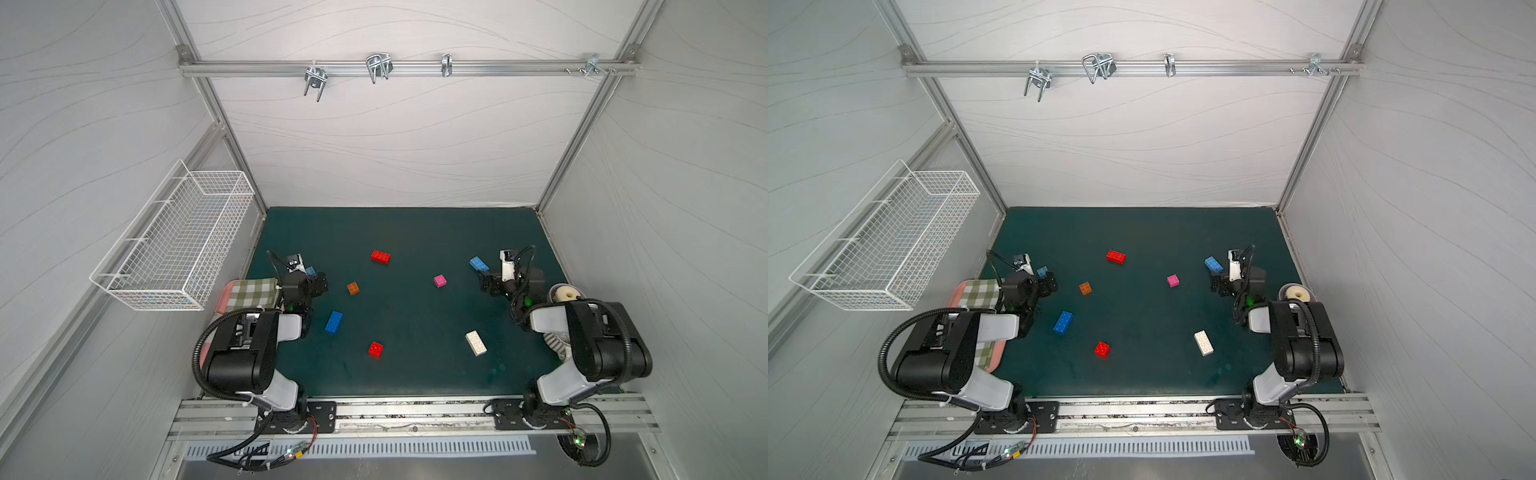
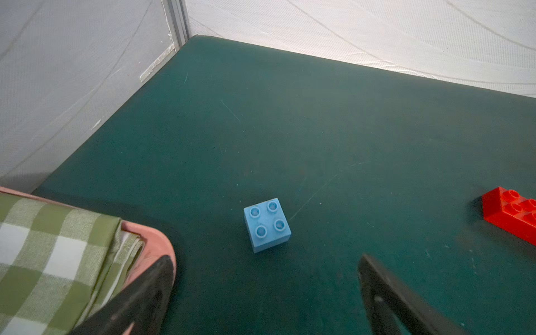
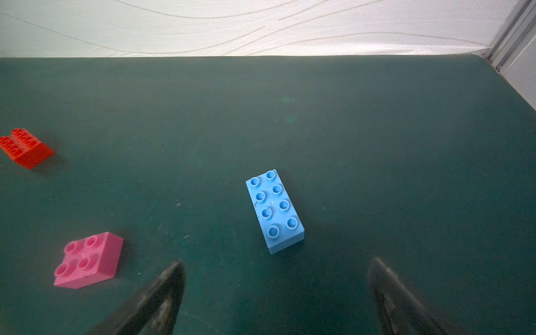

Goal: Assemble a carrot with lego
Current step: Move the lego brick at the center of the board.

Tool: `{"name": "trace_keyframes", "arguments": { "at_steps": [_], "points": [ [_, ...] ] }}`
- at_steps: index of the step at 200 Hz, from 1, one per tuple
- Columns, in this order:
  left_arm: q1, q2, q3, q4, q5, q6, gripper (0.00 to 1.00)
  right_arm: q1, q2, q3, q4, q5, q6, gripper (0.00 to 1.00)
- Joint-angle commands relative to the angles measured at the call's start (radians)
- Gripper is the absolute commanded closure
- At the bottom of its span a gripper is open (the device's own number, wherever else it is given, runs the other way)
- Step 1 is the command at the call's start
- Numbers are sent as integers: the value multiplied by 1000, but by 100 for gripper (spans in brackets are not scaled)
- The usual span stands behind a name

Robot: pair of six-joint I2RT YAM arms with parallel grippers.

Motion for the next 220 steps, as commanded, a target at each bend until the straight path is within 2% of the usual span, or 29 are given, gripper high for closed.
{"name": "trace_keyframes", "arguments": {
  "at_steps": [1,166,178,204,220],
  "points": [
    [3,2,17,32,5,23,1,-7,10,14,1,-14,4,1],
    [0,4,10,69,1,35,1,-2,-3,12,4,1,7,1],
    [-1,-33,54,-34,2,36,1,21,-63,60,-119,56,-4,1],
    [-1,-73,235,-441,12,20,3,61,-148,264,-587,174,27,1],
    [-3,-77,297,-566,30,2,4,112,-143,354,-767,322,68,1]
  ]
}}
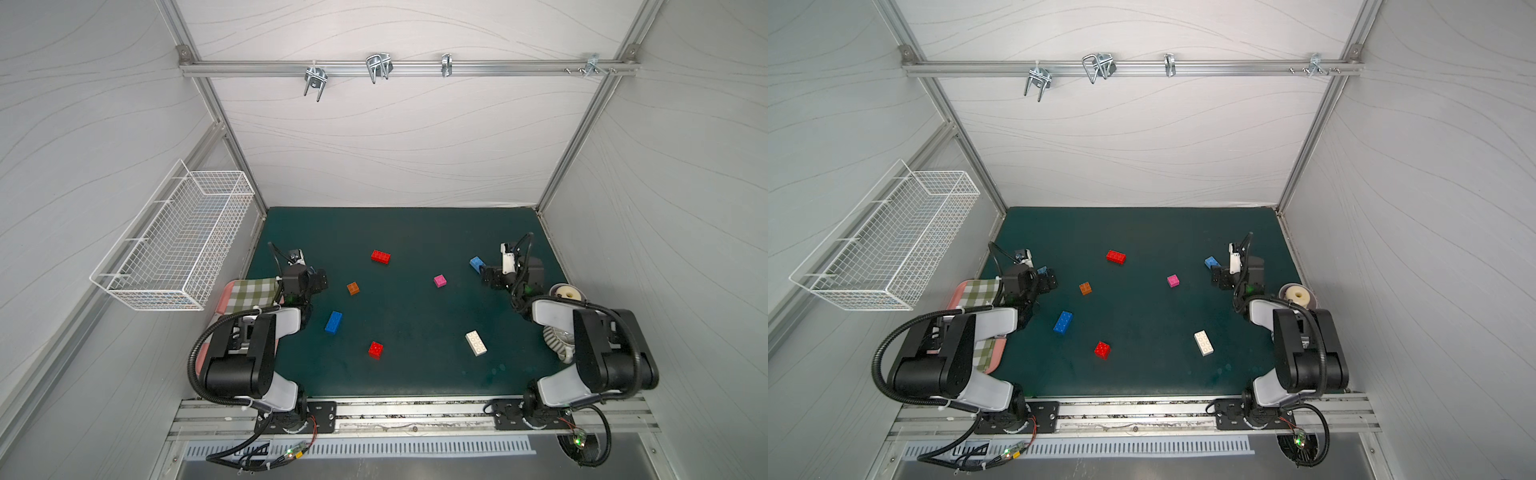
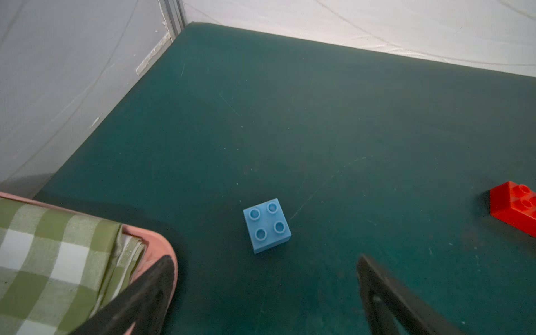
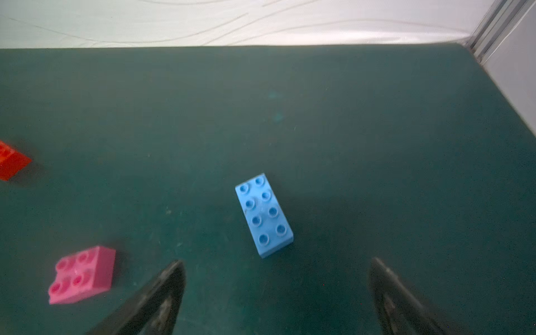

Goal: Assemble a carrot with lego
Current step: Move the lego brick at the center of the board.

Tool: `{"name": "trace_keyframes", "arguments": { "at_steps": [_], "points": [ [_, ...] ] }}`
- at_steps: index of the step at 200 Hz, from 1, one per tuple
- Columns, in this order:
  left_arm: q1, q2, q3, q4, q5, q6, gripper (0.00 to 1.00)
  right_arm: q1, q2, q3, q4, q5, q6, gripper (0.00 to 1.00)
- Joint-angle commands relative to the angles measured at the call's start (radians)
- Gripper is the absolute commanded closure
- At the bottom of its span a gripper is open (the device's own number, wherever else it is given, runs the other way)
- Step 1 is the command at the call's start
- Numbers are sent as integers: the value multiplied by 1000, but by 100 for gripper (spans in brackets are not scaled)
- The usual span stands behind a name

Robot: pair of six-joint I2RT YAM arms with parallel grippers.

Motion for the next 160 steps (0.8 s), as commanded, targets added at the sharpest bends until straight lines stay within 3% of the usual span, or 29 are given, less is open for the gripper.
{"name": "trace_keyframes", "arguments": {
  "at_steps": [1,20,40,60,94,160],
  "points": [
    [-3,-40,121,-253,25,-12,4,59,-39,134,-365,202,55,1],
    [-10,-66,158,-345,36,-57,4,64,16,279,-616,234,213,1],
    [-24,-90,210,-461,51,-98,4,74,125,472,-916,192,379,1],
    [-44,-108,254,-549,80,-118,4,96,204,600,-1092,150,504,1],
    [-83,-120,289,-606,102,-127,4,104,307,723,-1203,109,649,1],
    [-99,-105,304,-624,142,-135,4,66,474,835,-1237,39,815,1]
  ]
}}
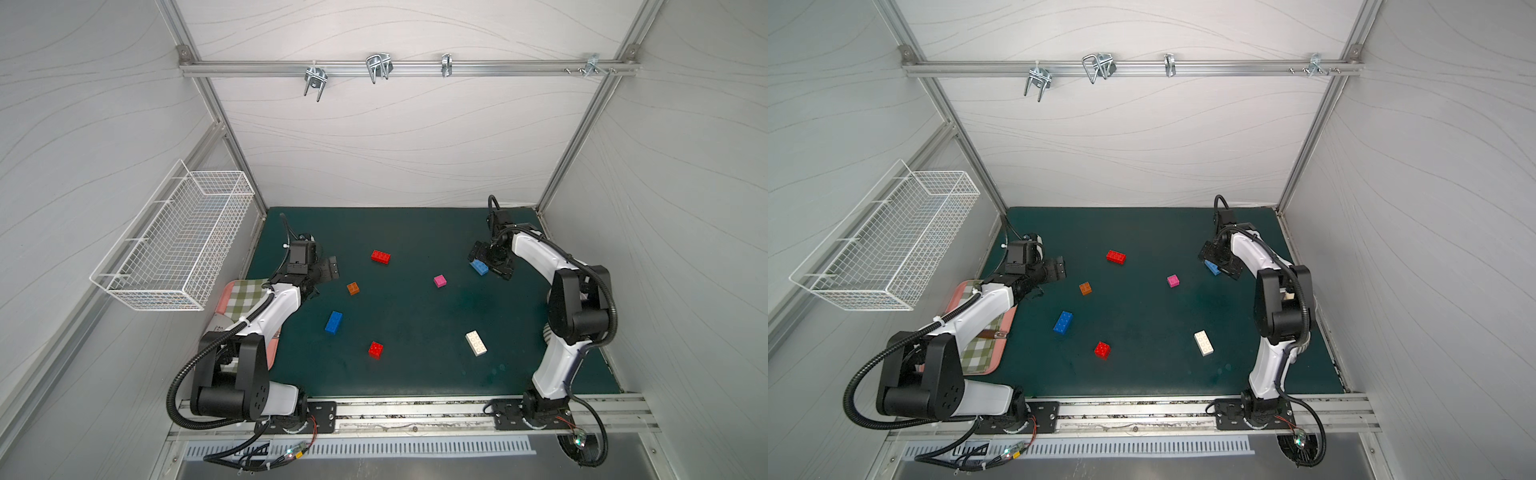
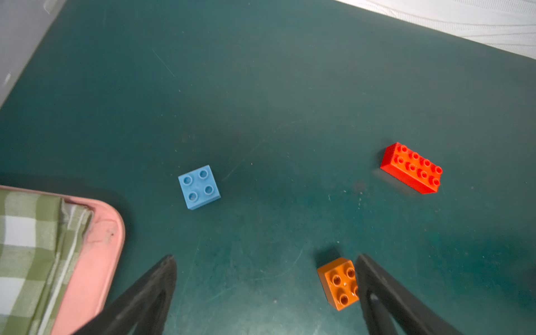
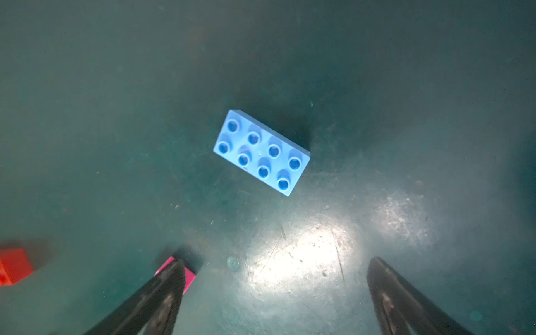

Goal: Assemble a carrot with lego
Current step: Move the lego brick at the center of the board.

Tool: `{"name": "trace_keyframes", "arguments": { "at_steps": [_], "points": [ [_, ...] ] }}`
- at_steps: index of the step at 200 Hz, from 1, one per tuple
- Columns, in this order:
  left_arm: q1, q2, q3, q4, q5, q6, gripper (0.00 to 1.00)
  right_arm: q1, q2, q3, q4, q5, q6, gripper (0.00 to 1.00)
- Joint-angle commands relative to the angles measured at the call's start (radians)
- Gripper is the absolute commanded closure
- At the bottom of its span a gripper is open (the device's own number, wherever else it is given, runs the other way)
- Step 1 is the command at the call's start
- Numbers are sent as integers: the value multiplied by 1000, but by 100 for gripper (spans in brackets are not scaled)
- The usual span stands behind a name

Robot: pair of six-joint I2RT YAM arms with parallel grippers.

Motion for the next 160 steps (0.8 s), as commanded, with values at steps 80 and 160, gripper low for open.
{"name": "trace_keyframes", "arguments": {
  "at_steps": [80,160],
  "points": [
    [-4,-1,49,-16,24,5,3,-39,173,117,-20,-59,183,1],
    [-3,20,48,-11,18,-7,3,-38,284,220,-54,-50,183,1]
  ]
}}
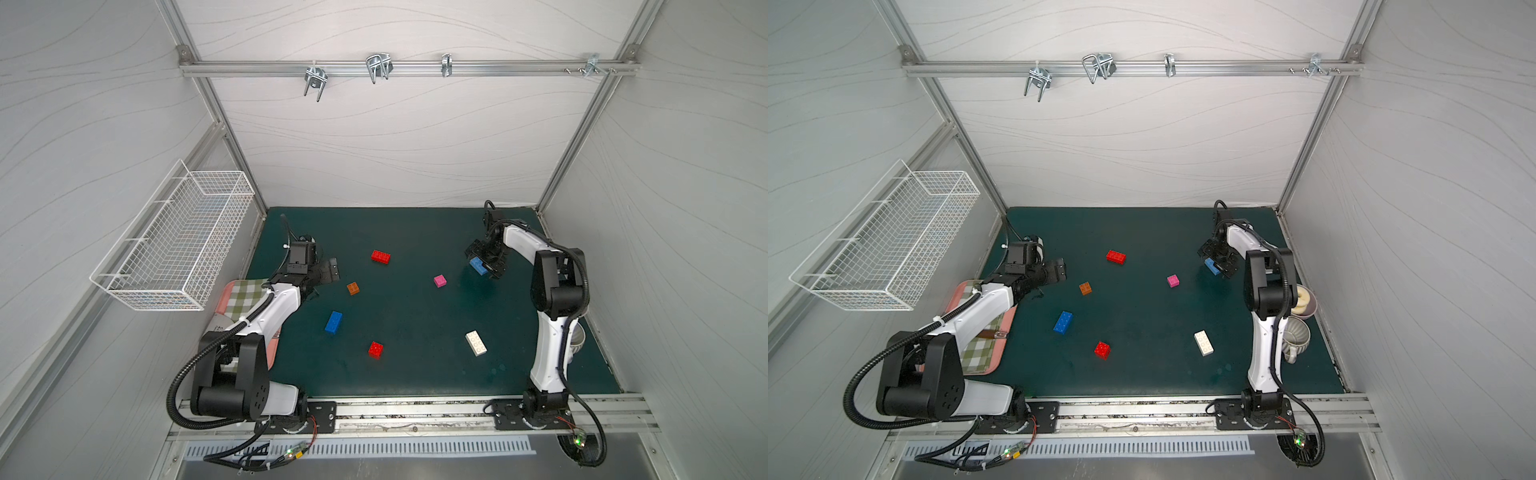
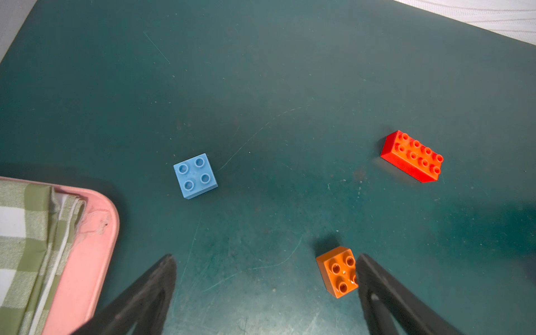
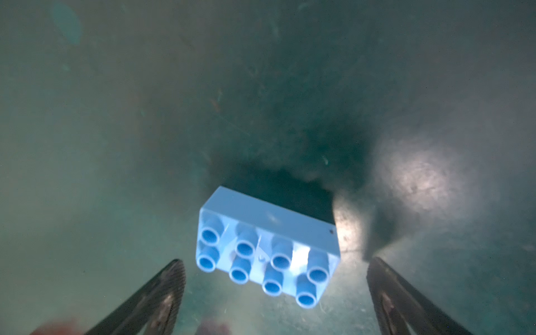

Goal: Assemble a carrot with lego
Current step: Move the lego brick at the center of the board.

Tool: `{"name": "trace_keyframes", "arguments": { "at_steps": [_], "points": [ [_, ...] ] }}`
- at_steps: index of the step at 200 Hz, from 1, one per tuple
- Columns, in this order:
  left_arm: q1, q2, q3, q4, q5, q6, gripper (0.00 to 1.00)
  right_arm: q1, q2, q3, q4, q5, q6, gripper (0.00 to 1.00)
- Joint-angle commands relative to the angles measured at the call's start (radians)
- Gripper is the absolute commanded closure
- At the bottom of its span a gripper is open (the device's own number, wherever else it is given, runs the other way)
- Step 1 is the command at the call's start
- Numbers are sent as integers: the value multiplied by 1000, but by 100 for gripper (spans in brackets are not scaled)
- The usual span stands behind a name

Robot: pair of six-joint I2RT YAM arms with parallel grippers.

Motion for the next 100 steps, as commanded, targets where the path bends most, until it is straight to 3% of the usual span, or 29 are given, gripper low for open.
{"name": "trace_keyframes", "arguments": {
  "at_steps": [1,28,51,100],
  "points": [
    [-2,17,48,11,4,-7,3,-3,34,34,-47,11,26,1],
    [-3,29,49,12,8,-15,3,-2,63,65,-77,22,16,5],
    [-4,34,49,11,11,-20,3,-1,64,56,-76,26,12,21],
    [-7,32,49,-3,16,-27,3,-1,59,32,-81,4,-15,43]
  ]
}}
